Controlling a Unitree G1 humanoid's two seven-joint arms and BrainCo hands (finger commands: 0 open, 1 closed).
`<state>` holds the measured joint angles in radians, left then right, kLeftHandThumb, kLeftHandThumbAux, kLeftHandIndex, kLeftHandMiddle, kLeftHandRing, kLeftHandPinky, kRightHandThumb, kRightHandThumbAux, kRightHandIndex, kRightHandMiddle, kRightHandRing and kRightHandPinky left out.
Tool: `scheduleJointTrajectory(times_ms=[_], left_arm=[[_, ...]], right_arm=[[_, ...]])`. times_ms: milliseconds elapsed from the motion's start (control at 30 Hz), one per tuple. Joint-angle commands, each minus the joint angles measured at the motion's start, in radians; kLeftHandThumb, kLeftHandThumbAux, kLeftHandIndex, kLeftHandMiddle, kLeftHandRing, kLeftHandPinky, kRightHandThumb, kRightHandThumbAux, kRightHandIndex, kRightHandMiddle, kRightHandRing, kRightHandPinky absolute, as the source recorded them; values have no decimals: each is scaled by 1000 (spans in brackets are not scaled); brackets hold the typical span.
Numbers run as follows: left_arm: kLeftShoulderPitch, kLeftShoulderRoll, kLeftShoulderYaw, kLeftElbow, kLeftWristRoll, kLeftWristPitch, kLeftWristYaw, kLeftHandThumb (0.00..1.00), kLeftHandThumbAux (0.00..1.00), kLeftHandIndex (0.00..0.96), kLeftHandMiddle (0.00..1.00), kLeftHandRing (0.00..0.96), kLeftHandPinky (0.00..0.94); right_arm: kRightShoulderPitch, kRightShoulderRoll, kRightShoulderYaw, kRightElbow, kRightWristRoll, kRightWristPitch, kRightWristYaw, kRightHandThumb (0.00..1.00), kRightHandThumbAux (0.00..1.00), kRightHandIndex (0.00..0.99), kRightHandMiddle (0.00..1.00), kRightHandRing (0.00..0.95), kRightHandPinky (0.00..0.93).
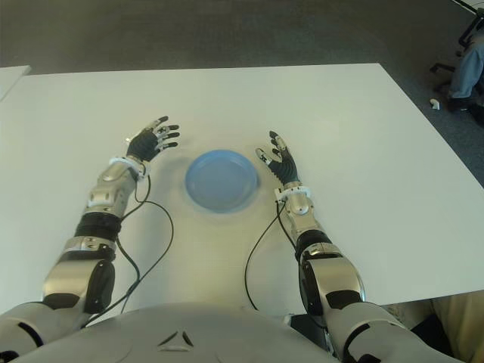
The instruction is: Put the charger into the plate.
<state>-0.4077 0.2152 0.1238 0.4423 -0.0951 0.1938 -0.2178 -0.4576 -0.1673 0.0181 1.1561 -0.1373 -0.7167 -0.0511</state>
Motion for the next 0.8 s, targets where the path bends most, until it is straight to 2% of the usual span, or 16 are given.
scheduleJointTrajectory(times_ms=[33,133,200,267,367,467,600,800], left_arm=[[17,23,-89,-82,208,-71,193,14,582,180,291,282,313],[20,48,-166,-86,384,-136,341,52,595,210,311,303,332],[17,70,-231,-63,533,-174,492,101,593,225,324,319,350],[8,81,-266,-29,616,-200,590,137,594,234,334,334,375],[-59,126,-353,131,756,-251,768,198,584,243,336,341,367],[-126,162,-429,296,846,-291,877,251,547,200,230,227,221],[-178,188,-505,422,924,-305,962,273,513,121,112,107,82],[-237,202,-602,587,1010,-315,1085,275,461,36,21,18,10]], right_arm=[[39,21,4,48,-6,40,6,214,511,51,61,55,97],[38,20,3,51,-7,36,5,218,512,52,61,53,94],[39,21,4,47,-7,33,4,219,514,51,60,52,92],[43,21,6,38,-6,27,7,219,517,50,59,51,91],[46,21,5,34,-2,23,15,219,526,48,59,51,89],[49,21,2,32,4,23,24,218,536,45,57,51,87],[50,21,-1,31,10,24,31,215,541,43,56,50,88],[54,18,-4,30,13,21,42,209,542,37,54,51,89]])
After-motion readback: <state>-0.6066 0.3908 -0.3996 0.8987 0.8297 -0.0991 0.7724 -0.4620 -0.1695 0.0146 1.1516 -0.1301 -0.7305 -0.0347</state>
